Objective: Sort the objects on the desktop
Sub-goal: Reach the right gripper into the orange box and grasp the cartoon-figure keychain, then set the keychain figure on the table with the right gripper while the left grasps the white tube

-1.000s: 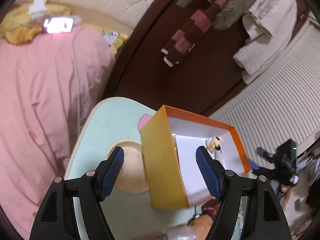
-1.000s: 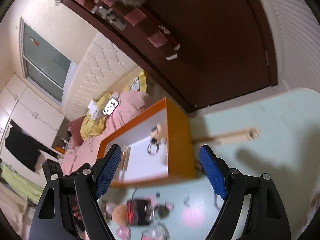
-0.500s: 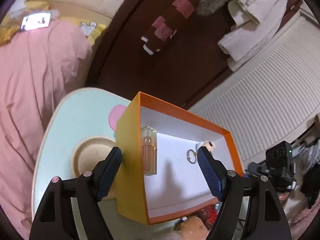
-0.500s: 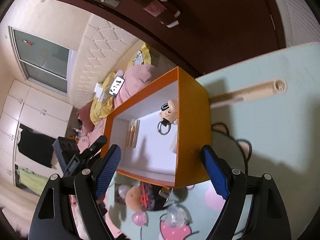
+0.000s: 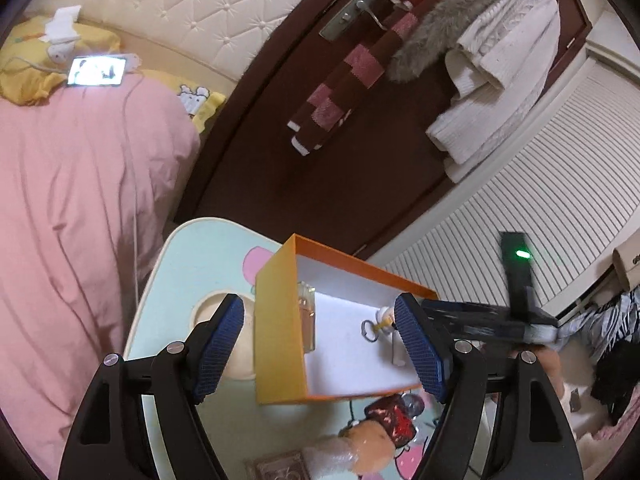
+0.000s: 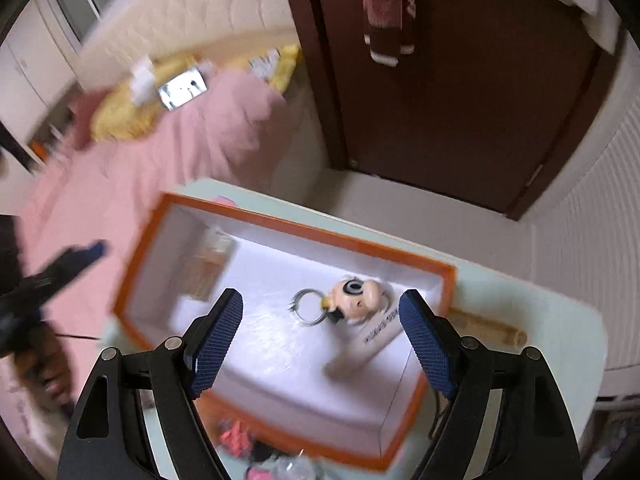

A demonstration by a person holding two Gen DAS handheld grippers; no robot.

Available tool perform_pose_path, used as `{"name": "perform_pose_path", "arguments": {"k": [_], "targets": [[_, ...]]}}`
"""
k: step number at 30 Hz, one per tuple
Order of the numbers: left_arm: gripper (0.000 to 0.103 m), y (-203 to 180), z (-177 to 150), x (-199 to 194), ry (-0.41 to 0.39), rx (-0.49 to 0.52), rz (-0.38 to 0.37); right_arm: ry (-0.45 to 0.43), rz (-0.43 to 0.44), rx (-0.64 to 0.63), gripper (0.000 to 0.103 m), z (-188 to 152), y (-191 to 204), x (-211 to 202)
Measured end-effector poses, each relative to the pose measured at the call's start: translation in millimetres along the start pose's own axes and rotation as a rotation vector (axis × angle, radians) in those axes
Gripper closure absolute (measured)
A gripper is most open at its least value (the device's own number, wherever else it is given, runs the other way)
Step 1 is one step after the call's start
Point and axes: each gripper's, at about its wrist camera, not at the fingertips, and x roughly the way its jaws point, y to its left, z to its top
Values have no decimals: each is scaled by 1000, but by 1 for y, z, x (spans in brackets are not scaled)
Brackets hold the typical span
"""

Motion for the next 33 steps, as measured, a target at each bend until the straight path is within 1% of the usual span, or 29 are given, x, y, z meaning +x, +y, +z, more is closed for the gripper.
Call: {"name": "perform_pose_path", "arguments": {"k": [4, 5, 7, 8, 9, 10, 11, 12, 15, 17, 19, 22, 25, 28, 30, 32, 33], "targets": [[27, 5, -2, -7, -2, -10, -10, 99, -74, -17, 39, 9, 6, 37], [27, 5, -2, -7, 0, -10, -12, 105, -104, -43, 40, 10, 8, 42], [27, 5, -4, -9, -2, -5, -15, 119, -150, -87, 47, 11, 12, 50], [27, 4, -4, -9, -1, -4, -19, 125, -169, -104, 49, 10, 13, 53], [27, 4, -4, -9, 1, -5, -24, 125, -184, -117, 53, 9, 13, 53], [27, 4, -4, -9, 3, -6, -29, 124, -196, -129, 61, 8, 13, 53], [27, 4, -4, -8, 4, -8, -32, 120, -201, -137, 62, 7, 12, 52], [27, 3, -4, -7, 5, -9, -35, 111, -194, -136, 62, 6, 11, 50], [27, -3, -4, -5, 15, 2, -38, 56, -89, -62, 62, 6, 0, 34], [27, -18, -5, 5, 51, 49, -31, 16, -18, -12, 62, 7, -7, 19], [27, -34, -5, 15, 87, 97, -25, -46, 46, 11, 62, 3, -11, -5], [27, -58, -6, 31, 142, 168, -16, -142, 145, 34, 62, -9, -18, -45], [27, -82, -7, 46, 196, 239, -7, -206, 215, 39, 62, -28, -24, -76], [27, -106, -8, 61, 250, 310, 2, -223, 241, 50, 62, -57, -33, -90], [27, -122, -9, 71, 286, 357, 9, -224, 229, 65, 62, -81, -40, -91], [27, -138, -10, 81, 322, 404, 15, -211, 214, 80, 62, -103, -45, -84], [30, -147, -11, 91, 352, 433, 32, -202, 199, 84, 62, -116, -47, -78]]}}
